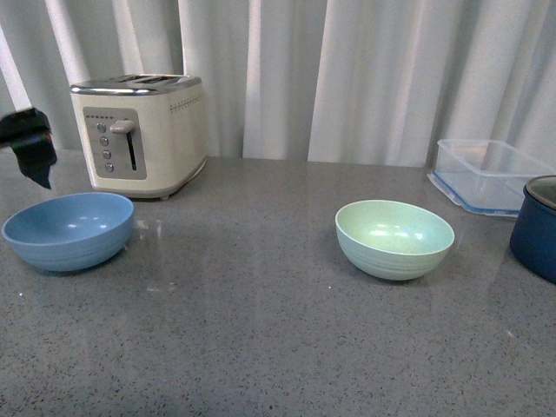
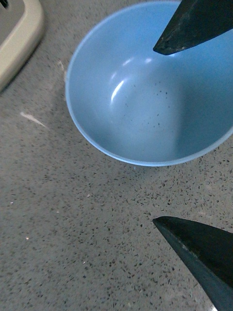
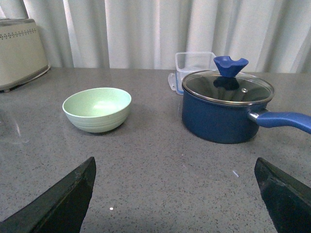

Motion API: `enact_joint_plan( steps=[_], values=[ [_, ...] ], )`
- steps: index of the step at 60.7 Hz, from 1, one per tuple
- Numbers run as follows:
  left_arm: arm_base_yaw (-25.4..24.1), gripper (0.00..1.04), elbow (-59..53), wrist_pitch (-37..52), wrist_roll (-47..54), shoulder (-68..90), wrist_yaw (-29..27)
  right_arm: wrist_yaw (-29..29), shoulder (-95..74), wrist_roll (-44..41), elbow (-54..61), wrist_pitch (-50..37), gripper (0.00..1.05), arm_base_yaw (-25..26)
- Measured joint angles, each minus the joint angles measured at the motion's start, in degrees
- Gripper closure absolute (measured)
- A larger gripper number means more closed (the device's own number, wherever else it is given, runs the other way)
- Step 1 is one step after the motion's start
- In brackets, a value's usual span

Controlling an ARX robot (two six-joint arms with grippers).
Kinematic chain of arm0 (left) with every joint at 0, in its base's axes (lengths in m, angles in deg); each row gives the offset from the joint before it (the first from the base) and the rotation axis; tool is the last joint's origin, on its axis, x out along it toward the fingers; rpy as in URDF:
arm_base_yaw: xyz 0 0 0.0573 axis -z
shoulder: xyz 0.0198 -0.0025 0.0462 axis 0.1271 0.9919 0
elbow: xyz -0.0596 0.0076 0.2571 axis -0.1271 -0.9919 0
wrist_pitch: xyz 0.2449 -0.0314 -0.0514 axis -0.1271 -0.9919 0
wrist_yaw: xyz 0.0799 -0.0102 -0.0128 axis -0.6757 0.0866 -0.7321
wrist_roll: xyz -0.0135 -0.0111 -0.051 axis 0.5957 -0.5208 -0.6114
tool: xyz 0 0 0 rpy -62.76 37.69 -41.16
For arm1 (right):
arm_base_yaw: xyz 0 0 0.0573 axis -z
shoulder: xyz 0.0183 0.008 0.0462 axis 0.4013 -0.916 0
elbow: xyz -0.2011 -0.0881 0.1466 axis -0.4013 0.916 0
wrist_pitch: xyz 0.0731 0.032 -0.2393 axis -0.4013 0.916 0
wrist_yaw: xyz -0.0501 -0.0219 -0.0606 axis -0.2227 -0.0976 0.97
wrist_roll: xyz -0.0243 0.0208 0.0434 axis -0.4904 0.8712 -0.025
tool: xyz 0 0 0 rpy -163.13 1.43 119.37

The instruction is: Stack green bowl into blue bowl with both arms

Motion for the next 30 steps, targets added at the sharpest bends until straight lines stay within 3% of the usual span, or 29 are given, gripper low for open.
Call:
enact_joint_plan(
  steps=[20,22,30],
  values=[
    [2.2,0.07,4.3,-1.3,-2.7,8.9,-1.8,0.0,0.0,0.0,0.0,0.0,0.10,0.0],
    [2.2,0.10,4.4,-1.3,-2.8,9.2,-2.6,0.0,0.0,0.0,0.0,0.0,0.10,0.0],
    [2.1,0.40,4.4,-1.0,-3.1,10.0,-3.0,0.0,0.0,0.0,0.0,0.0,0.10,0.0]
  ],
)
